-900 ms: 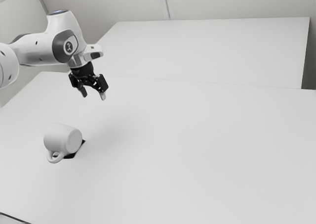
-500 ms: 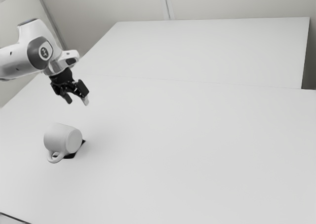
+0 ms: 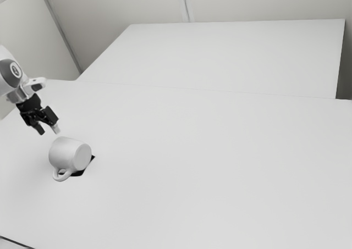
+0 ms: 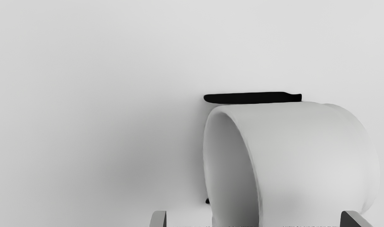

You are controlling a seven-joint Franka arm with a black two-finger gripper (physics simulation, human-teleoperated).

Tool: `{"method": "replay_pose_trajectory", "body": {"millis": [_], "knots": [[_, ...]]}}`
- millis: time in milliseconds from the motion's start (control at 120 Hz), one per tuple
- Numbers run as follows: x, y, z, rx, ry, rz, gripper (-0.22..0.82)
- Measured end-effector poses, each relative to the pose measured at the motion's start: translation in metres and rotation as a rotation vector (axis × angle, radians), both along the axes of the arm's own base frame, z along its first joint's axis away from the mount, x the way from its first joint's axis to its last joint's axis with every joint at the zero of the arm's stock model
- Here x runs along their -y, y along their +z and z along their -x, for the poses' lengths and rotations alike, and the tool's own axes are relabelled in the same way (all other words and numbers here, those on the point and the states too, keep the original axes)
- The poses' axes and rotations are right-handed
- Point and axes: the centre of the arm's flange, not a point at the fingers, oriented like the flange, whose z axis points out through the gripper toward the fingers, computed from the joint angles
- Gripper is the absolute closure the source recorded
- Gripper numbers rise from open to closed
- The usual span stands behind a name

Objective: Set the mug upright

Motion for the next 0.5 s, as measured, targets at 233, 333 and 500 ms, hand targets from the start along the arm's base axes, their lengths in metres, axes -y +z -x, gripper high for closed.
{"method": "replay_pose_trajectory", "body": {"millis": [233,333,500], "knots": [[-0.011,-0.025,0.004,0.018,0.03,0.209,0.0],[-0.016,-0.038,0.012,0.024,0.058,0.308,0.0],[-0.019,-0.057,0.021,0.03,0.079,0.427,0.0]]}}
